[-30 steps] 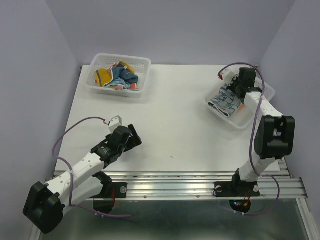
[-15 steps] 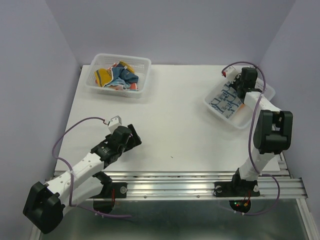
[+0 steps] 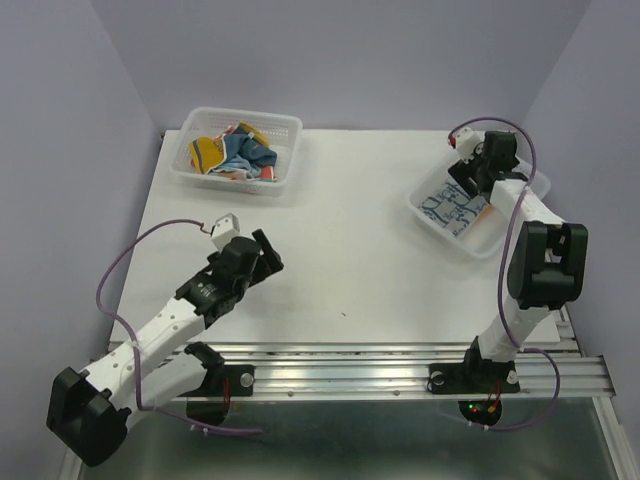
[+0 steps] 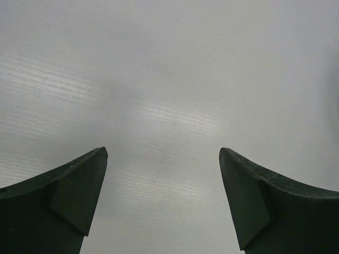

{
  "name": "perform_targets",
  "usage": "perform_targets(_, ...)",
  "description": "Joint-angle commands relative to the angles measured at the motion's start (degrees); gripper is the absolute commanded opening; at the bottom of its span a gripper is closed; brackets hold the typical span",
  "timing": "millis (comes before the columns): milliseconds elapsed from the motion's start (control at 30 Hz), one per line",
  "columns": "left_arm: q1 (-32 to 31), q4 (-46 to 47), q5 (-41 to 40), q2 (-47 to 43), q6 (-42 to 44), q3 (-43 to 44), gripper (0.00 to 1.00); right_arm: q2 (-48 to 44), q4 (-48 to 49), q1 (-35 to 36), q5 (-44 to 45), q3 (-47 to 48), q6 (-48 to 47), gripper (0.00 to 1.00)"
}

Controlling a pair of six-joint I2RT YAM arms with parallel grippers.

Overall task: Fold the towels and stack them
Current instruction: Neatly place the folded towel into the bin, then grab crumpled towel

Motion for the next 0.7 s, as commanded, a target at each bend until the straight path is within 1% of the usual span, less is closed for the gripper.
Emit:
perform_targets(0,3.1,0.6,-6.1,1.5,2.7,9.5,0.99,-5.7,-3.9,0.9,-3.1,9.3,11.6,1.00)
perform_targets(33,6.8,2.1,-5.1,3.1,5.1,11.0,0.99,-6.8,-4.3,1.3,-4.4,11.4,14.5,1.00)
perform_targets(67,9.0,3.3,-3.9,4.2,6.7,12.4,0.99,-7.3,-4.4,1.7,-5.7,12.3,17.7,1.00)
perform_targets(100,11.1,4.7,-2.3,5.2,8.2,15.0,0.99,-8.0,-4.4,1.8,-7.8,13.1,25.3,1.00)
perform_targets(133,13.4,7.1,-0.7,7.8,9.6,16.6,0.99,-9.3,-4.4,1.8,-13.4,13.5,29.2,1.00)
perform_targets(167,15.0,8.3,0.6,9.3,11.7,18.2,0.99,-9.3,-4.1,1.9,-15.6,13.6,33.2,1.00)
perform_targets(200,18.0,9.1,1.8,11.1,14.3,19.9,0.99,-11.1,-3.7,2.7,-17.5,12.6,36.7,1.00)
perform_targets(233,19.3,9.9,2.1,15.1,15.7,23.8,0.99,-11.9,-2.2,3.4,-18.9,11.8,42.6,1.00)
perform_targets(267,20.5,11.3,2.5,17.3,17.3,26.1,0.99,-13.0,-1.2,4.5,-18.1,10.3,45.4,1.00)
perform_targets(300,23.2,11.8,5.4,21.9,21.0,30.3,0.99,-14.8,0.2,7.6,-17.0,7.8,48.9,1.00)
perform_targets(333,24.4,12.5,9.1,24.5,22.6,32.6,0.99,-15.8,0.7,9.4,-13.7,6.1,49.6,1.00)
perform_targets(367,25.6,11.9,10.3,27.0,23.5,34.8,0.99,-16.7,1.1,11.3,-11.9,4.7,51.7,1.00)
perform_targets(400,26.6,11.1,11.4,29.5,24.1,39.7,0.99,-18.3,1.4,14.6,-10.6,3.2,53.1,1.00)
perform_targets(433,28.0,9.0,12.5,34.4,25.4,42.3,0.99,-19.2,1.8,16.0,-8.3,-0.6,56.1,1.00)
perform_targets(467,28.6,8.3,12.2,36.6,26.3,44.5,0.99,-20.1,2.1,16.9,-7.8,-2.7,57.5,1.00)
perform_targets(500,28.9,7.9,11.7,38.7,27.1,48.5,0.99,-22.0,2.9,18.0,-7.3,-5.3,60.9,1.00)
perform_targets(533,29.5,7.6,11.7,42.5,30.3,50.3,0.99,-22.8,3.2,18.4,-7.0,-9.7,62.3,1.00)
perform_targets(600,29.9,7.5,15.2,46.1,34.5,53.8,0.99,-24.4,3.8,18.6,-6.1,-13.9,65.0,1.00)
perform_targets(633,29.9,7.3,16.2,47.7,36.4,57.3,0.99,-25.0,3.6,18.6,-5.8,-15.5,66.5,1.00)
perform_targets(667,29.9,6.5,17.1,50.8,40.5,59.1,0.99,-26.0,3.2,18.6,-5.7,-18.2,67.0,1.00)
